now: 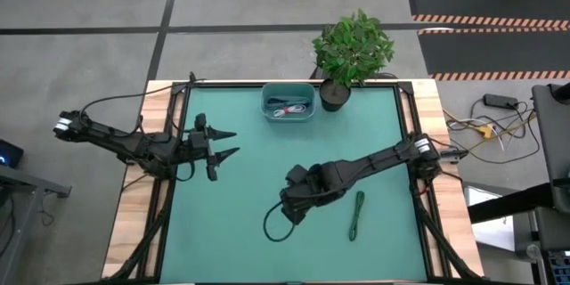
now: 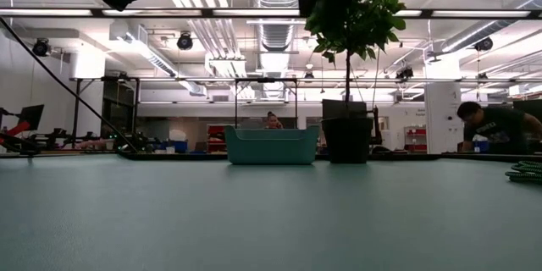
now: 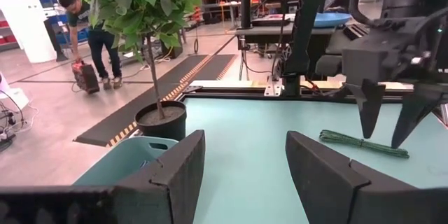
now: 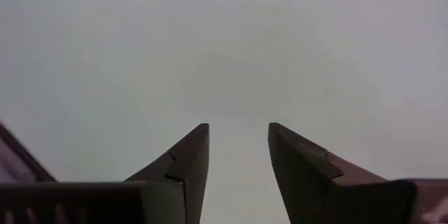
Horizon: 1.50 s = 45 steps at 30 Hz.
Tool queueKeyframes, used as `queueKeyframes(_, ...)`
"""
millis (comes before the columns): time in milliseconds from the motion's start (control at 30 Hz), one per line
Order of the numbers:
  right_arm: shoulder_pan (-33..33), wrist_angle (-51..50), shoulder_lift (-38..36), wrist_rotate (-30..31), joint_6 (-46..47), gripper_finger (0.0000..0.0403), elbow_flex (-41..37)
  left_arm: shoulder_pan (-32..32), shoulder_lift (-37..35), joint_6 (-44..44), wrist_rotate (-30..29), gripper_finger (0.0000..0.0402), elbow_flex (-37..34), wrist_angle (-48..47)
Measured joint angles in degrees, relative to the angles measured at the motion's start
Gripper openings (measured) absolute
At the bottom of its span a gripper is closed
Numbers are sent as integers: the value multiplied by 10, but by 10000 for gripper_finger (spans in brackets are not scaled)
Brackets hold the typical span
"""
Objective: Pick and place USB-C Cables
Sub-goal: Put the green charger cable into the green bin
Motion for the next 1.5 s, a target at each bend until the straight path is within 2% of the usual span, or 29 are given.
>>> queueKeyframes(400, 20, -3, -9, -5, 84, 164, -88, 0, 0, 0, 0, 185, 0, 0)
queueKeyframes(1100, 69, 24, -108, -32, 282, 167, -310, 0, -1, 0, 0, 185, -4, 0)
queueKeyframes(1500, 86, 111, -173, -50, 340, 167, -442, 0, 0, 0, 0, 185, -5, 0)
